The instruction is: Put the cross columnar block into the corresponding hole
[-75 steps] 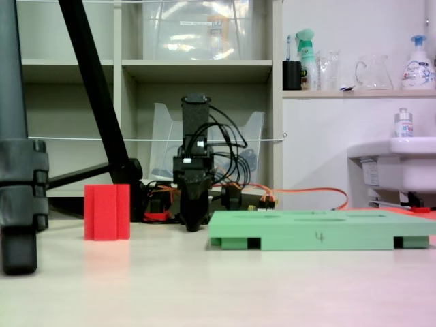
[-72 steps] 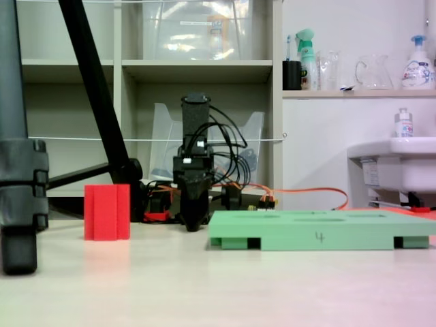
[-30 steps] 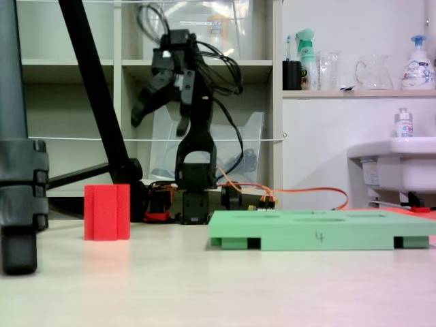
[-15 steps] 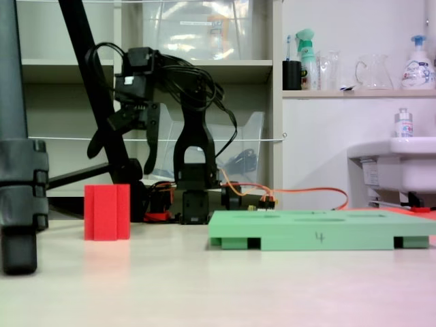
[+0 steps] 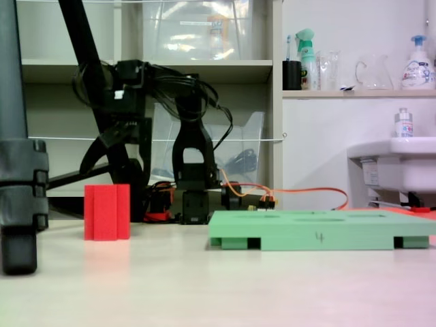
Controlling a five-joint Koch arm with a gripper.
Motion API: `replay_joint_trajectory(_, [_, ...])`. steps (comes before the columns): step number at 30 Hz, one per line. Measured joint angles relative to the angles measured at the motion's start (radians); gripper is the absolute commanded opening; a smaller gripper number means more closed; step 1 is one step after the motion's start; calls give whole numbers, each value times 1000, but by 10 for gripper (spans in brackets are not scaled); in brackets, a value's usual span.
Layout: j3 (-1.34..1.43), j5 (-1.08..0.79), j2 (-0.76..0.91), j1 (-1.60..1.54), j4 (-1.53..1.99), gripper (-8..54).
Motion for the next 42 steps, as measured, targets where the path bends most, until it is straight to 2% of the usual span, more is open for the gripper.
replay_joint_trajectory(19, [0,5,-109,17,-63,519])
replay_joint_trajectory(20, [0,5,-115,17,-69,497])
replay_joint_trajectory(21, [0,3,-120,17,-72,432])
replay_joint_trajectory(22, [0,8,-120,14,-75,336])
replay_joint_trajectory(23, [-2,12,-117,8,-77,314])
replay_joint_trajectory(29, [-21,28,-121,11,-74,280])
replay_joint_trajectory(35, [-31,57,-110,14,-23,279])
replay_joint_trajectory(42, [-23,172,58,-115,170,278])
